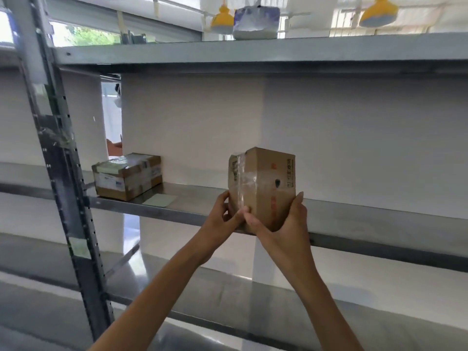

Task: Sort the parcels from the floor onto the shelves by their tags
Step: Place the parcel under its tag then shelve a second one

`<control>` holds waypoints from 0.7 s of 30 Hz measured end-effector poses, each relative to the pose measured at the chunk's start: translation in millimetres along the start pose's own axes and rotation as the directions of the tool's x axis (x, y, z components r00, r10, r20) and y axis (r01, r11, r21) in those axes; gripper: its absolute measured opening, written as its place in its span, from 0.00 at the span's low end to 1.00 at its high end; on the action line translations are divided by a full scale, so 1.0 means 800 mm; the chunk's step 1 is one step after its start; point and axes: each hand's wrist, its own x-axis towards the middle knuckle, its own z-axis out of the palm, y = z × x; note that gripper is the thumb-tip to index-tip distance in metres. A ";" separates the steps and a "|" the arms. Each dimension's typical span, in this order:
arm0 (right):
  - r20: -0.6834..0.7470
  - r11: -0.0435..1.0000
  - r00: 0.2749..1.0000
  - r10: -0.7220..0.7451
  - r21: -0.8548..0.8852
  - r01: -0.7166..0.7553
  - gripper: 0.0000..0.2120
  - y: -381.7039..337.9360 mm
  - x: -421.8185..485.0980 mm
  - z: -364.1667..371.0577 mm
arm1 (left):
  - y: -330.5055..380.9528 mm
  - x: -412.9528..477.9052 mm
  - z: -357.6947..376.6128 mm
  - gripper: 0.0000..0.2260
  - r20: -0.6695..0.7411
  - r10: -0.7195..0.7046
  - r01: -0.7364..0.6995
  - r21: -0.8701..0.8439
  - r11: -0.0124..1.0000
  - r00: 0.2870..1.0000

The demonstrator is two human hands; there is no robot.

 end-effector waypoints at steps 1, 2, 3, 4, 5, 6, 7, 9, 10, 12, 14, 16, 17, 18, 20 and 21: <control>-0.010 1.000 1.000 0.008 -0.017 -0.008 0.57 -0.006 -0.002 0.010 | -0.003 0.000 -0.014 0.33 0.021 0.008 -0.008 -0.014 1.000 1.000; -0.019 0.999 1.000 0.019 -0.030 -0.020 0.56 -0.012 -0.004 0.019 | -0.006 0.000 -0.027 0.34 0.049 0.006 -0.005 -0.027 1.000 0.999; -0.027 0.999 0.999 0.032 -0.043 -0.033 0.55 -0.016 -0.007 0.026 | -0.009 0.000 -0.037 0.33 0.077 0.002 0.001 -0.033 0.999 0.997; -0.035 0.998 0.998 0.043 -0.047 -0.045 0.54 -0.020 -0.009 0.033 | -0.011 -0.002 -0.045 0.31 0.101 0.003 0.000 -0.034 0.999 0.995; -0.043 0.998 0.998 0.052 -0.042 -0.054 0.53 -0.024 -0.012 0.038 | -0.012 -0.003 -0.052 0.29 0.118 0.009 -0.004 -0.037 0.999 0.993; -0.054 0.998 0.997 0.058 -0.034 -0.060 0.52 -0.027 -0.014 0.042 | -0.012 -0.004 -0.056 0.26 0.132 0.014 -0.007 -0.049 0.999 0.991; -0.066 0.997 0.996 0.064 -0.033 -0.066 0.52 -0.029 -0.017 0.045 | -0.012 -0.005 -0.059 0.23 0.145 0.014 -0.006 -0.060 0.998 0.989; -0.091 0.997 0.993 0.069 -0.038 -0.072 0.51 -0.033 -0.024 0.048 | -0.012 -0.008 -0.063 0.19 0.172 0.006 0.008 -0.081 0.997 0.985; -0.106 0.997 0.992 0.067 -0.036 -0.071 0.51 -0.036 -0.027 0.048 | -0.011 -0.010 -0.065 0.18 0.185 0.007 0.013 -0.104 0.994 0.983; -0.113 0.997 0.991 0.076 -0.008 -0.077 0.48 -0.038 -0.031 0.044 | -0.009 -0.012 -0.069 0.16 0.206 0.003 0.032 -0.168 0.985 0.979; -0.088 0.993 0.991 0.100 0.069 -0.094 0.45 -0.040 -0.033 0.036 | -0.005 -0.013 -0.073 0.21 0.218 0.004 0.047 -0.229 0.972 0.976; -0.067 0.986 0.993 0.096 0.144 -0.085 0.42 -0.042 -0.033 0.025 | 0.000 -0.012 -0.070 0.27 0.249 -0.022 0.088 -0.257 0.962 0.968; -0.068 0.983 0.994 0.088 0.170 -0.075 0.42 -0.041 -0.033 0.021 | 0.002 -0.012 -0.068 0.28 0.278 -0.039 0.116 -0.268 0.956 0.960; -0.067 0.978 0.994 0.082 0.198 -0.067 0.42 -0.040 -0.034 0.017 | 0.003 -0.011 -0.065 0.27 0.309 -0.052 0.142 -0.277 0.950 0.950; -0.039 0.962 0.996 0.075 0.266 -0.062 0.45 -0.036 -0.035 0.013 | 0.004 -0.011 -0.060 0.22 0.380 -0.052 0.183 -0.316 0.931 0.924; -0.014 0.952 0.997 0.076 0.300 -0.068 0.46 -0.035 -0.035 0.010 | 0.005 -0.011 -0.058 0.20 0.408 -0.040 0.192 -0.339 0.921 0.912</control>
